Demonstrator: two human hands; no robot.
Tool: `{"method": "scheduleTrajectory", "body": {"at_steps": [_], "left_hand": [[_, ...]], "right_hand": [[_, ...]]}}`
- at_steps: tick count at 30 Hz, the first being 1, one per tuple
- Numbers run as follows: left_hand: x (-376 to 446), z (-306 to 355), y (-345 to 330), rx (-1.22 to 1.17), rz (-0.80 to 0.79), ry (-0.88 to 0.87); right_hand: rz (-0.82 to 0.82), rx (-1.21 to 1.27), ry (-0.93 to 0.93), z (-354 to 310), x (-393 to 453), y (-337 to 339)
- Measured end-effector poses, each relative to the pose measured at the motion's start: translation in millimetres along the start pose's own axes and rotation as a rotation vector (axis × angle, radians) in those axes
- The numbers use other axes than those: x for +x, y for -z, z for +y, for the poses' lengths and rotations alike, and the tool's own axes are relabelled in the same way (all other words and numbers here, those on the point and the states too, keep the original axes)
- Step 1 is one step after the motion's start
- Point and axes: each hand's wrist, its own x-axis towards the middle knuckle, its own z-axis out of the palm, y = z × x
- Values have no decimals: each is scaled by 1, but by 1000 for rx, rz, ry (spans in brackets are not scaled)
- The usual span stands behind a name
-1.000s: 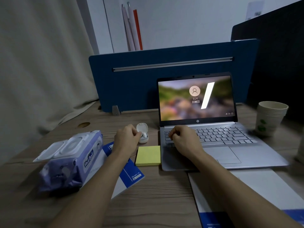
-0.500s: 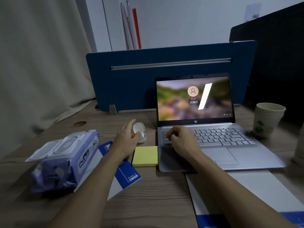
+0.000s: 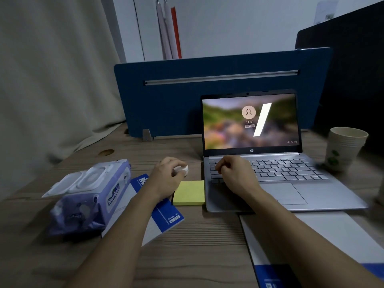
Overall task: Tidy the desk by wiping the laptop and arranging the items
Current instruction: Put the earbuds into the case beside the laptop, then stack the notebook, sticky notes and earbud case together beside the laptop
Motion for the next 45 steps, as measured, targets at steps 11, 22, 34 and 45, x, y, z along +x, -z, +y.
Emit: {"method": "scheduleTrajectory", "body": {"at_steps": [11,22,34,45], "left_hand": [[-7,2,4,-39,-69,40],[-6,9,5,-15,-101,-27],[-51,21,59,226,57,-110],[-102,3,147,546,205,44]], "right_hand": [[3,13,-5,0,-3,2],[18,-2,16,6,3,-1],[-60,27,158,-12,-12,-8],[-196,83,342,-52,-32,-42]]}}
